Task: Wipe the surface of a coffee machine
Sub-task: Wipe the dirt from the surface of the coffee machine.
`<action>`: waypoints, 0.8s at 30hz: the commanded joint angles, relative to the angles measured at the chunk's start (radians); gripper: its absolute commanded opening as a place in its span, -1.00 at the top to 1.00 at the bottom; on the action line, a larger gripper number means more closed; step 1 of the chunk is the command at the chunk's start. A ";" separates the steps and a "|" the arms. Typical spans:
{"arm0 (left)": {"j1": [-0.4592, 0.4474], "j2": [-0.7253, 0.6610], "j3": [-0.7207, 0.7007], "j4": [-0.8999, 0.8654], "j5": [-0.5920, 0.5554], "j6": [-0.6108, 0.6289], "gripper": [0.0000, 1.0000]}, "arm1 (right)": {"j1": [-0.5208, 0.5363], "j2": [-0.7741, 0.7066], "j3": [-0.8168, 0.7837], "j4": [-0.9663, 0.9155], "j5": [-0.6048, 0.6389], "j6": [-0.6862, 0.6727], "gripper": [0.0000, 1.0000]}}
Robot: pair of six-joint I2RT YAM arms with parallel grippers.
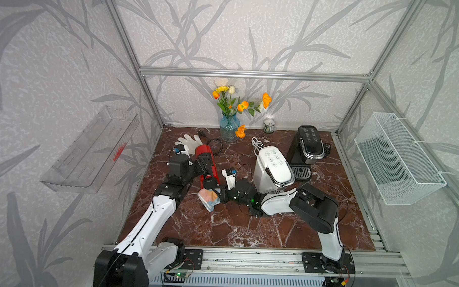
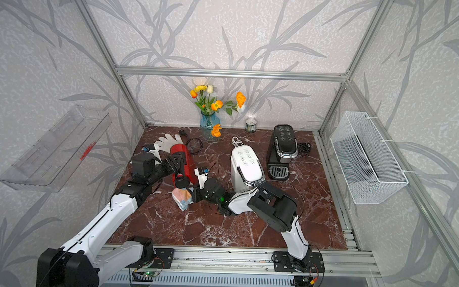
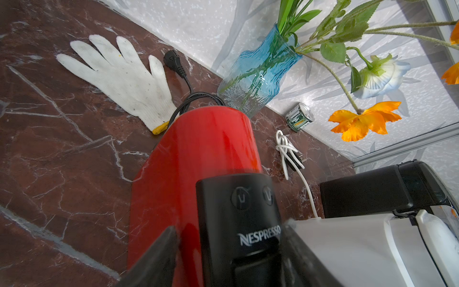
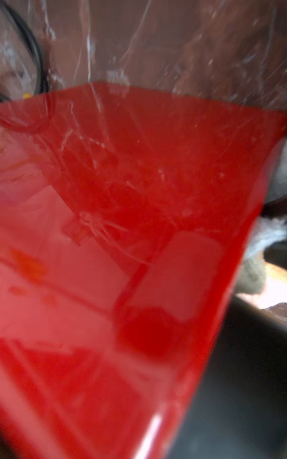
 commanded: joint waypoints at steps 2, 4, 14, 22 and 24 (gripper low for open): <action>-0.010 0.026 -0.028 -0.165 0.048 0.014 -0.27 | -0.045 0.081 0.122 0.036 0.110 -0.014 1.00; -0.010 0.022 -0.022 -0.180 0.041 0.020 -0.27 | -0.048 0.116 0.145 -0.002 0.100 -0.012 1.00; -0.010 0.008 -0.017 -0.187 0.027 0.028 -0.27 | -0.047 0.128 0.047 -0.061 0.063 0.001 1.00; -0.009 0.018 -0.016 -0.176 0.032 0.026 -0.27 | -0.052 -0.017 -0.097 -0.054 0.075 -0.013 1.00; -0.009 0.021 -0.016 -0.171 0.035 0.025 -0.27 | -0.055 -0.056 -0.104 -0.056 0.079 -0.036 1.00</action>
